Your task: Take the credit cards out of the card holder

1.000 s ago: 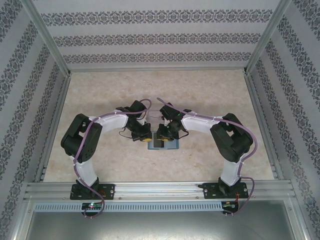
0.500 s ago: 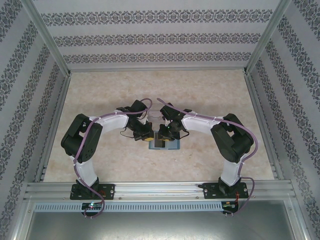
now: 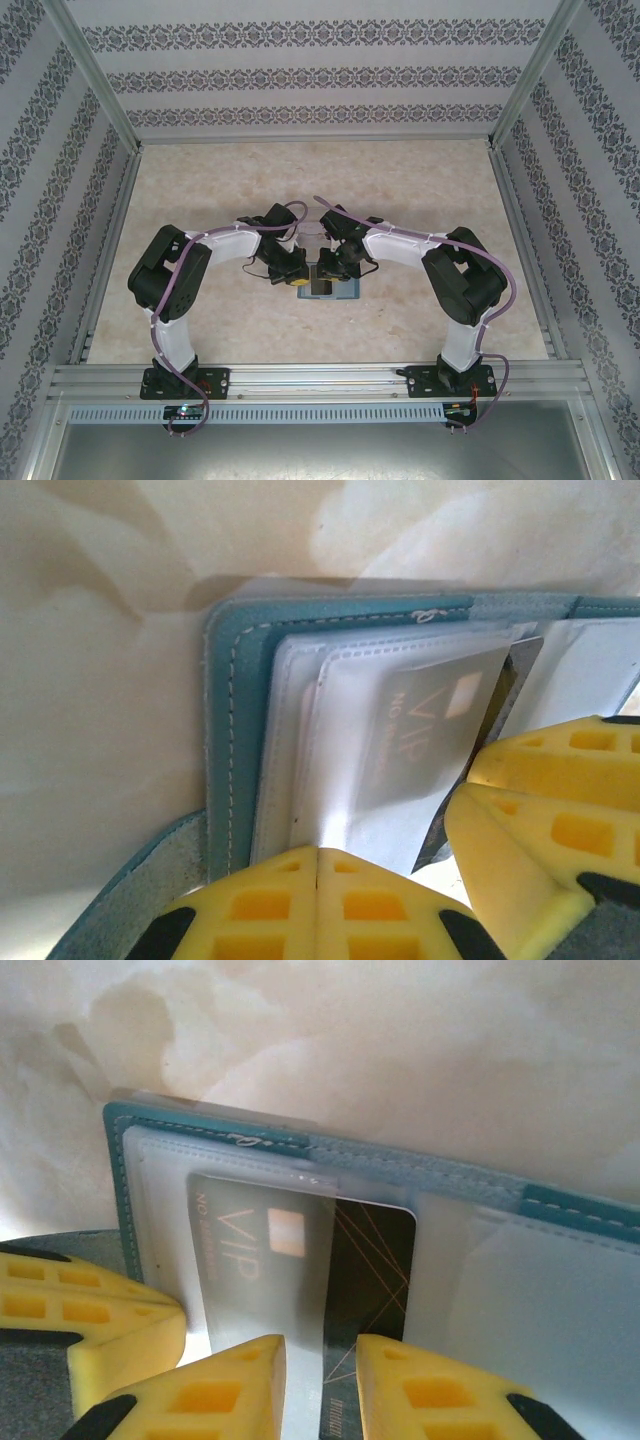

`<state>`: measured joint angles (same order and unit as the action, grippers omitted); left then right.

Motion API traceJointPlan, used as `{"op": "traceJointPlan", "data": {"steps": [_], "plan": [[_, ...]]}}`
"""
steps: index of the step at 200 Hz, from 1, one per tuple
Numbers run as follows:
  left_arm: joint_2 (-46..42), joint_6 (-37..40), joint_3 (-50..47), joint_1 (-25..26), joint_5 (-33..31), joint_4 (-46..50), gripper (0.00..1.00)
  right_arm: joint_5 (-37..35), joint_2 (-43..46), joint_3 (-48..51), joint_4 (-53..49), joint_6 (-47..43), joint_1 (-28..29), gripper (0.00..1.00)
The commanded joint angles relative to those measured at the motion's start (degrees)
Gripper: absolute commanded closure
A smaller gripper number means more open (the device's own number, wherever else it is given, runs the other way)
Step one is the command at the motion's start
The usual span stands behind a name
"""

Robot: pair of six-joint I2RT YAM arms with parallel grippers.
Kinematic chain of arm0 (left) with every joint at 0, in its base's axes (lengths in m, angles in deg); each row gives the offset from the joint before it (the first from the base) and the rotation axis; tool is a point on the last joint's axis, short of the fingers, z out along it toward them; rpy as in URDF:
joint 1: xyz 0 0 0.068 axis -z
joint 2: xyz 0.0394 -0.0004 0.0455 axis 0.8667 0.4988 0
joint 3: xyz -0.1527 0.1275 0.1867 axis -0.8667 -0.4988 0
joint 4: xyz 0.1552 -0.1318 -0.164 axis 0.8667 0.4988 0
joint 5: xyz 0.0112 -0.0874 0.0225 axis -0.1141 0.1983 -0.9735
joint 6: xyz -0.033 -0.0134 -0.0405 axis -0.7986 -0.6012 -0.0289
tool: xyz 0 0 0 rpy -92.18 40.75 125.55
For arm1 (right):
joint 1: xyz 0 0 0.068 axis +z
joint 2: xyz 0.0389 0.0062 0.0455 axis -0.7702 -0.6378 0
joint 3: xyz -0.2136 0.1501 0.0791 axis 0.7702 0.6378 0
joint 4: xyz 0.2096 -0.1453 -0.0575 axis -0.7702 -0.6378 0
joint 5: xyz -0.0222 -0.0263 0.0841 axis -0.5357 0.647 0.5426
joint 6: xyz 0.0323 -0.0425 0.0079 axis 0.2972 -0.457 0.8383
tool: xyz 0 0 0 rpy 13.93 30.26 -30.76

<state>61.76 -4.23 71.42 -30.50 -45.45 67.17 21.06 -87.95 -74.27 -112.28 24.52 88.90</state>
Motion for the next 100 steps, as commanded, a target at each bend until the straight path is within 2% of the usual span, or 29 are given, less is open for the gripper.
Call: {"op": "traceJointPlan", "data": {"steps": [1,100], "plan": [[1.6,1.6,-2.0,0.5,-4.9,3.0,1.0,-2.8,0.6,-0.9,-3.2,-1.3,0.6,0.73],[-0.6,1.8,-2.4,0.3,-8.0,5.8,1.0,1.9,2.5,-1.3,-0.7,-0.1,0.3,0.73]]}}
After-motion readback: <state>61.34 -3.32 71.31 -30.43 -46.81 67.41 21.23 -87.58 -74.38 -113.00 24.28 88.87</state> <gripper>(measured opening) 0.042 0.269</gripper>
